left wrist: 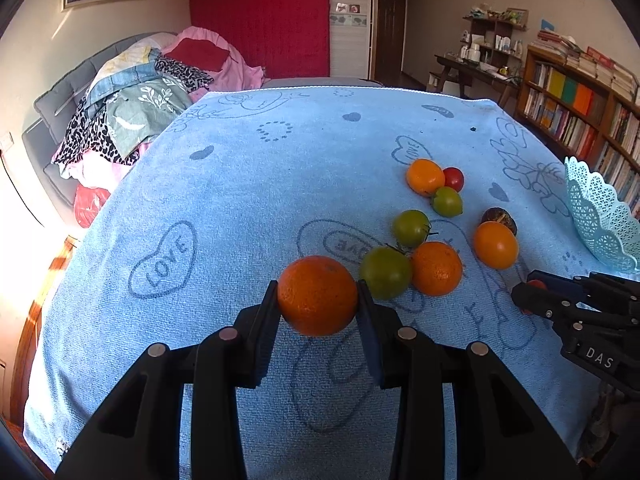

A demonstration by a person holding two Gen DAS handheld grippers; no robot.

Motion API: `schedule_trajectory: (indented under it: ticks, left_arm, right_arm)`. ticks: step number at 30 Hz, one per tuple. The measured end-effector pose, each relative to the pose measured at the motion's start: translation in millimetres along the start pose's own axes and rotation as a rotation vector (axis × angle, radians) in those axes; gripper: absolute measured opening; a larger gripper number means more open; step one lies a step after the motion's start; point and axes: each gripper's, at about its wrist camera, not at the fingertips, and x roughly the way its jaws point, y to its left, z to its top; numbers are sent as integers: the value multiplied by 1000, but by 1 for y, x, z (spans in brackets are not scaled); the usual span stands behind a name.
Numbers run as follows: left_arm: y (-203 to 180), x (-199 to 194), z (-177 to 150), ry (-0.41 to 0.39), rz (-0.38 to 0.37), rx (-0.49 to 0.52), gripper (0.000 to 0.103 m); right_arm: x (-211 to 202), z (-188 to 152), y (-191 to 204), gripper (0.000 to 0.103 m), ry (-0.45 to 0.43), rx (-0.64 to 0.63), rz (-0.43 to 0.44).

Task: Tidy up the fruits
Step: 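Lift and carry the orange with the left tool while the right tool carries the red tomato to the basket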

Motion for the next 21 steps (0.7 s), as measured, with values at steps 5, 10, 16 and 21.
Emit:
schedule_trajectory:
  ticks: [5, 10, 16, 21]
  left_arm:
    - [-5, -11, 2, -24, 1, 11, 37]
    - [-13, -19, 8, -48, -6, 15, 37]
    - [-34, -31, 22, -84, -31, 46, 37]
    - [-55, -43, 40, -132, -57, 69, 37]
  right_arm:
    - [-18, 7, -5, 28, -53, 14, -7]
    - [-41, 15, -16, 28, -110, 46, -19]
    - [-76, 23, -35, 28, -196, 85, -44]
    - [-104, 31, -55, 28, -265, 118, -80]
